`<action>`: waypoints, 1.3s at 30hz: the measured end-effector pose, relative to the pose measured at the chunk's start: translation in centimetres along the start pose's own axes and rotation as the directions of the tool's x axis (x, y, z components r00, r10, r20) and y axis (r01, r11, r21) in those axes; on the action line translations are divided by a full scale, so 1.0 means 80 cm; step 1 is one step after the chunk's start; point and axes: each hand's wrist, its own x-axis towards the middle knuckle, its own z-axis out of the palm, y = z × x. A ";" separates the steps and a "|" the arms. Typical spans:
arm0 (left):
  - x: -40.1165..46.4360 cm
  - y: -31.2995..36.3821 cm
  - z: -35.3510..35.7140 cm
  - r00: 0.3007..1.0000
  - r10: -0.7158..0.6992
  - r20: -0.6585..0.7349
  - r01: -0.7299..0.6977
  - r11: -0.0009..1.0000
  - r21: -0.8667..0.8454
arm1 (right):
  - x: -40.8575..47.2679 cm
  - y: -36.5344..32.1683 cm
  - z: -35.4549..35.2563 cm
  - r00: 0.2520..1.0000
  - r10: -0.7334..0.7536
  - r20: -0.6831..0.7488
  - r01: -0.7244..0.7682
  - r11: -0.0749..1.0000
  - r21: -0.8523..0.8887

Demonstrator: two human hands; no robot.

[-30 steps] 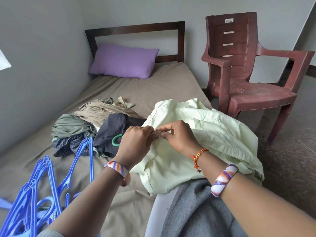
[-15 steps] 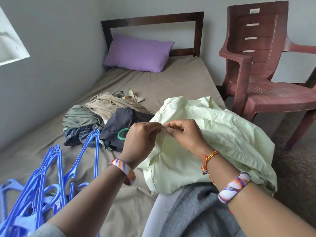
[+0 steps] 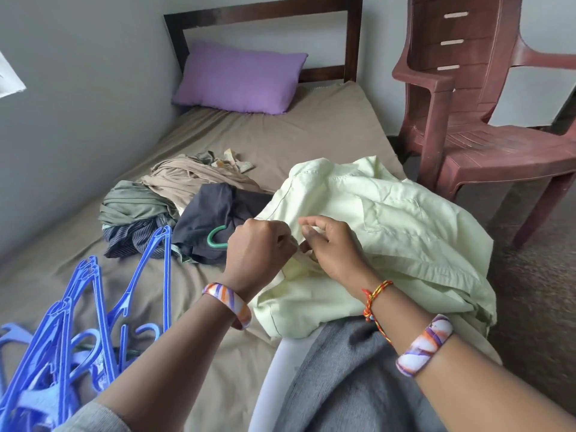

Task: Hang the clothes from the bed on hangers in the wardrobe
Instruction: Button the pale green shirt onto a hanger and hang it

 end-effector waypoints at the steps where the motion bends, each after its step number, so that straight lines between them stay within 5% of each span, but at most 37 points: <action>1: -0.001 -0.001 -0.001 0.999 0.013 0.039 -0.013 1.000 0.001 | 0.001 0.001 -0.001 0.999 0.006 0.052 -0.004 1.000 -0.027; 7: 0.000 -0.002 -0.017 0.989 0.085 0.117 -0.095 0.992 0.088 | -0.001 -0.001 -0.004 0.980 -0.042 0.193 0.064 0.992 -0.111; 12: 0.004 -0.005 -0.022 0.963 0.270 -0.005 -0.261 0.934 0.246 | 0.006 -0.005 -0.008 0.989 -0.053 0.138 0.061 0.997 -0.056; 19: -0.005 -0.001 -0.018 0.963 0.230 -0.137 -0.209 0.966 0.155 | 0.008 -0.006 -0.006 0.993 -0.031 0.116 0.016 0.992 0.128; 26: 0.003 -0.003 -0.022 0.957 0.265 0.119 -0.263 0.964 -0.032 | 0.009 -0.005 -0.012 0.977 -0.036 0.212 0.000 0.986 0.168; 39: 0.015 -0.020 -0.040 0.916 0.339 0.214 -0.348 0.937 0.004 | 0.011 -0.004 -0.009 0.964 -0.044 0.261 0.030 0.998 0.059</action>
